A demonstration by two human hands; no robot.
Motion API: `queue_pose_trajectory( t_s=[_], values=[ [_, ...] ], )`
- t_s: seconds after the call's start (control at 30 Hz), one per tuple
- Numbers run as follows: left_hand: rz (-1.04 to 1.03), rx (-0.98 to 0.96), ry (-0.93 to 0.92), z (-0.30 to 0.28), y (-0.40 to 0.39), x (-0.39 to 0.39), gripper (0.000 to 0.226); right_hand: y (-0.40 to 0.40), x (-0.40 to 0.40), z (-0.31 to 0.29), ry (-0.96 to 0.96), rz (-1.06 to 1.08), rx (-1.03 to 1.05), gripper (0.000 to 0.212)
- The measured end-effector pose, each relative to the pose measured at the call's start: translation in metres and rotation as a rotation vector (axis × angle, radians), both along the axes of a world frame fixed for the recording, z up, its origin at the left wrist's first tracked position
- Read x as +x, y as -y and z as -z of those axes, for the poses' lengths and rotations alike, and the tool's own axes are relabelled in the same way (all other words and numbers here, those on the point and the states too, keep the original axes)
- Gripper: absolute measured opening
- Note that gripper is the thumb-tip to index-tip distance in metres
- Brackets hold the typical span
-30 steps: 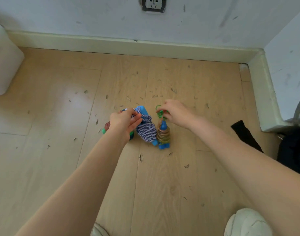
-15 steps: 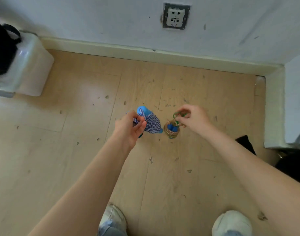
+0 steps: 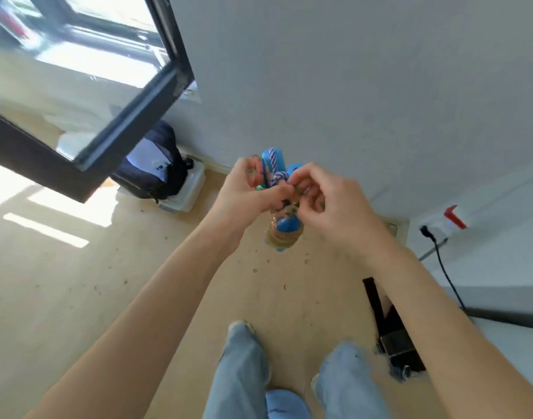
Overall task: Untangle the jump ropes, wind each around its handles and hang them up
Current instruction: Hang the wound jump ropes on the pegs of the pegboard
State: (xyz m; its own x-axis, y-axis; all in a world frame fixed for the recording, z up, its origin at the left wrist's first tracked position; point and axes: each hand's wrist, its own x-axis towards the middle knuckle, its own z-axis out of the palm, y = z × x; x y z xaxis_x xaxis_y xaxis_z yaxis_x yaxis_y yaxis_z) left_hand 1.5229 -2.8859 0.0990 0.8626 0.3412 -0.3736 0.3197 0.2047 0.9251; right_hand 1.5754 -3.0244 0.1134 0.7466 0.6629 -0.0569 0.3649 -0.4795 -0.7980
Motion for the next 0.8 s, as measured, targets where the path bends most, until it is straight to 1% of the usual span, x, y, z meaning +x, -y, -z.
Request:
queue_pose_trajectory(
  t_s=[0.07, 0.17, 0.23, 0.3, 0.4, 0.47, 0.53, 0.6, 0.63, 0.7, 0.73, 0.8],
  values=[
    [-0.019, 0.022, 0.016, -0.049, -0.01, 0.003, 0.038, -0.009, 0.0, -0.052, 0.048, 0.027, 0.029, 0.029],
    [-0.052, 0.005, 0.049, -0.102, -0.022, 0.011, 0.039, -0.021, 0.006, -0.108, 0.054, 0.08, 0.126, 0.026],
    [-0.032, -0.003, 0.101, -0.129, -0.034, 0.02, 0.037, -0.03, 0.015, -0.135, 0.02, 0.088, 0.216, 0.026],
    [0.023, 0.015, 0.145, -0.15, -0.046, 0.031, 0.032, -0.039, 0.025, -0.154, -0.056, 0.063, 0.293, 0.026],
    [0.094, 0.004, 0.173, -0.17, -0.06, 0.053, 0.032, -0.049, 0.046, -0.169, -0.153, 0.029, 0.398, 0.024],
    [0.09, -0.013, 0.16, -0.172, -0.066, 0.071, 0.034, -0.055, 0.065, -0.172, -0.159, 0.009, 0.41, 0.024],
    [0.053, -0.036, 0.144, -0.167, -0.07, 0.09, 0.031, -0.06, 0.09, -0.171, -0.136, -0.007, 0.366, 0.027],
    [0.002, -0.029, 0.117, -0.158, -0.072, 0.113, 0.028, -0.067, 0.118, -0.163, -0.064, 0.021, 0.258, 0.028],
    [-0.032, 0.028, 0.096, -0.154, -0.073, 0.126, 0.026, -0.072, 0.132, -0.159, -0.009, 0.044, 0.197, 0.026],
    [-0.116, 0.219, 0.047, -0.147, -0.074, 0.152, 0.026, -0.081, 0.156, -0.15, 0.114, 0.114, 0.122, 0.019],
    [-0.165, 0.317, 0.025, -0.144, -0.074, 0.162, 0.028, -0.085, 0.165, -0.145, 0.161, 0.157, 0.104, 0.016],
    [-0.243, 0.444, 0.049, -0.14, -0.073, 0.182, 0.03, -0.093, 0.18, -0.14, 0.231, 0.224, 0.095, 0.013]
  ],
)
